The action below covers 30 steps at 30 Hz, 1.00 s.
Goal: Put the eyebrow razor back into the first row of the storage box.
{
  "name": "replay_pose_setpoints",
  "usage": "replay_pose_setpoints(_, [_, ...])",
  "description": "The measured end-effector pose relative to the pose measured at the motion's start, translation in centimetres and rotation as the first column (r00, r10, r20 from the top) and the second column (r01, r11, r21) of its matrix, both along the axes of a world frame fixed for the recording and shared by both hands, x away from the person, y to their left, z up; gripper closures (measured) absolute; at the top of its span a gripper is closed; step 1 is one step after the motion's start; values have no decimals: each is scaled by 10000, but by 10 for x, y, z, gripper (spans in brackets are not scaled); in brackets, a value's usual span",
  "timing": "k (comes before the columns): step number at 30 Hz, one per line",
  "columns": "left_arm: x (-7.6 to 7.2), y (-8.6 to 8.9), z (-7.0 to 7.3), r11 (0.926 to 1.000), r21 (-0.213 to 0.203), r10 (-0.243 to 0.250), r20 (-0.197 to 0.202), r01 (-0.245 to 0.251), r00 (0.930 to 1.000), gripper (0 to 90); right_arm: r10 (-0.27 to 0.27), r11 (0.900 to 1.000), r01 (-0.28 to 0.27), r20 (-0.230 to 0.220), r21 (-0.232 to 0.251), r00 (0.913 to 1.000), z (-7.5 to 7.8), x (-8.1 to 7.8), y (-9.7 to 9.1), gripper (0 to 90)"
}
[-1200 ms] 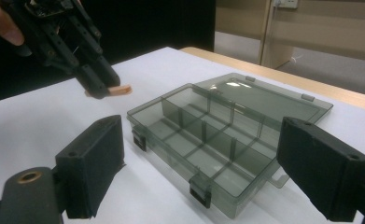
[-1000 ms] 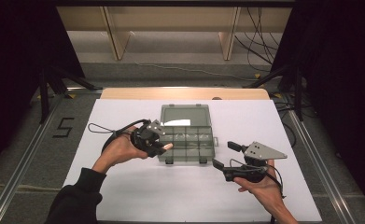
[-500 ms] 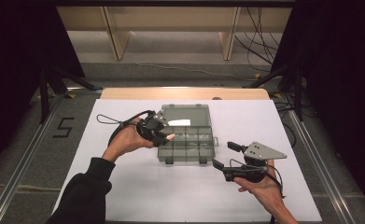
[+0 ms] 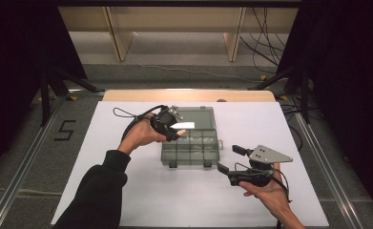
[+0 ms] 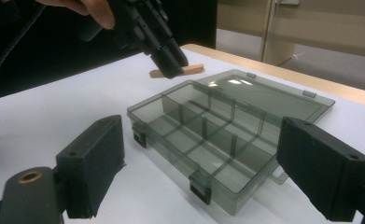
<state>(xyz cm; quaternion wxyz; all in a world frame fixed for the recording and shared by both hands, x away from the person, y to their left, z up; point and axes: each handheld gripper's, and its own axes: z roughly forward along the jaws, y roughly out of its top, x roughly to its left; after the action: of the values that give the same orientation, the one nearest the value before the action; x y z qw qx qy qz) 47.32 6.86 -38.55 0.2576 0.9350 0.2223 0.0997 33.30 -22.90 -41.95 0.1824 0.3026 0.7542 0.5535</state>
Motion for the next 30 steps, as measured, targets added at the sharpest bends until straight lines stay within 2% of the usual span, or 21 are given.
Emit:
replay_pose_setpoints(2, [4,-2,0,10000,-2,-47,-15,47,10000,739,-6,10000,6,-15,-8,10000,0,0,0,161])
replay_pose_setpoints(3, [5,-4,-2,9999,-50,111,-117,-112,9999,739,-9,10000,9,-11,-12,10000,0,0,0,162])
replay_pose_setpoints(6, [10,-6,-3,10000,82,-16,-70,17,10000,739,0,10000,0,-13,-6,10000,0,0,0,161])
replay_pose_setpoints(7, [10,-7,-4,9999,2,103,-149,-103,9998,739,6,10000,-6,-9,-12,10000,0,0,0,161])
replay_pose_setpoints(12, [15,-12,-9,10000,90,-32,-150,34,9999,739,15,10000,-15,-1,2,10000,0,0,0,162])
replay_pose_setpoints(19, [21,-16,-18,9996,217,157,-217,-152,9996,739,51,10000,-51,10,52,10000,0,0,0,162])
replay_pose_setpoints(22, [22,-19,-20,9997,146,206,-245,-202,9995,739,38,10000,-38,27,90,10000,-1,1,1,162])
replay_pose_setpoints(26, [24,-22,-22,9994,319,112,-164,-107,9998,739,71,10000,-71,26,38,10000,-1,1,1,162])
replay_pose_setpoints(27, [25,-22,-22,9984,565,-64,-228,77,9997,739,63,10000,-63,28,32,10000,-1,1,1,162])
replay_pose_setpoints(30, [26,-25,-25,9985,549,-3,-218,15,9998,739,106,9999,-107,44,83,9999,-2,1,1,162])
